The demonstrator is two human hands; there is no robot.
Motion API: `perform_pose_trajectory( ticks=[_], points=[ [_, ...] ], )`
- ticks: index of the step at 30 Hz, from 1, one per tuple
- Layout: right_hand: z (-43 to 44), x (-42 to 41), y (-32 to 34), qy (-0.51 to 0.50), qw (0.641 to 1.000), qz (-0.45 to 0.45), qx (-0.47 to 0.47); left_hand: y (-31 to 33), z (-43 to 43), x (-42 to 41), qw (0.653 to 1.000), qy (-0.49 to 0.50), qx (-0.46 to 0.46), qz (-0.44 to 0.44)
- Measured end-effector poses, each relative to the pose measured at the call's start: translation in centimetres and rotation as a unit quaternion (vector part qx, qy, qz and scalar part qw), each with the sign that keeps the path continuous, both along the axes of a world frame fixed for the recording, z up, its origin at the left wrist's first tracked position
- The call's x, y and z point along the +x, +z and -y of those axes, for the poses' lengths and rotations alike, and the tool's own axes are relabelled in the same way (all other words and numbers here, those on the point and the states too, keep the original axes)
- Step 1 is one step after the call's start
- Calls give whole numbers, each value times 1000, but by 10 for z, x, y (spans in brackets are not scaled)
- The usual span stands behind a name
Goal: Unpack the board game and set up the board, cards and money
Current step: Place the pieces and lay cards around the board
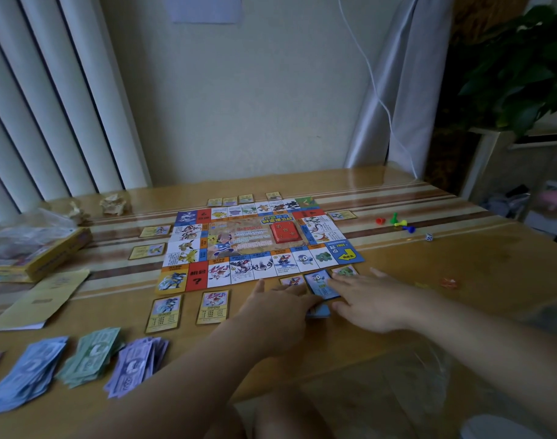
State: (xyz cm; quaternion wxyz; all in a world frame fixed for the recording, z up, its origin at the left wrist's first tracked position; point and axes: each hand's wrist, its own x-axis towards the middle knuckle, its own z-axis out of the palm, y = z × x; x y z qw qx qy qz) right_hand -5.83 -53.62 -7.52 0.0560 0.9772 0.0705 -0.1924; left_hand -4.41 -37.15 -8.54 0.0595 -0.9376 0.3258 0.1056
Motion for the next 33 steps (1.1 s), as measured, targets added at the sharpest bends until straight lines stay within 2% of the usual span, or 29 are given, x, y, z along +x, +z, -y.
perform_pose_trajectory(
  ticks=[2, 4, 6, 7, 8, 10, 11, 12, 13, 14, 15, 18, 22, 26, 29, 31, 33],
  points=[
    [2, 1, 3, 5, 1000, 19, 12, 1, -2, 1, 1000, -4, -28, 7],
    [4, 4, 9, 13, 998, 58, 37, 6, -6, 4, 993, 3, -116, -11],
    [3, 7, 17, 7, 990, 109, 93, 12, -12, 7, 960, 50, -261, -83],
    [2, 9, 23, -2, 981, 135, 143, 14, -15, 7, 922, 88, -349, -139],
    [0, 11, 28, -13, 966, 153, 208, 17, -18, 5, 858, 135, -445, -217],
    [-6, 13, 36, -41, 916, 154, 369, 19, -22, -1, 659, 209, -593, -413],
    [-10, 13, 38, -55, 884, 138, 443, 19, -25, -4, 576, 218, -630, -474],
    [-14, 11, 40, -67, 856, 120, 498, 19, -26, -7, 522, 217, -648, -510],
    [-17, 10, 39, -74, 836, 106, 533, 19, -27, -10, 487, 213, -659, -533],
    [-19, 10, 37, -80, 822, 97, 555, 18, -28, -12, 467, 207, -666, -544],
    [-22, 9, 34, -86, 810, 89, 573, 17, -29, -14, 460, 204, -670, -546],
    [-27, 7, 29, -100, 785, 65, 608, 14, -30, -18, 469, 218, -673, -528],
    [-29, 11, 30, -86, 821, 89, 557, 13, -31, -22, 472, 229, -679, -513],
    [-32, 15, 23, -77, 852, 76, 512, 10, -35, -28, 428, 264, -685, -526],
    [-37, 16, 14, -78, 869, 50, 485, 3, -39, -30, 446, 288, -667, -523],
    [-40, 16, 11, -106, 855, 15, 507, -1, -40, -30, 450, 307, -661, -516],
    [-43, 15, 6, -140, 825, -37, 547, -2, -42, -31, 435, 327, -665, -511]
  ],
)
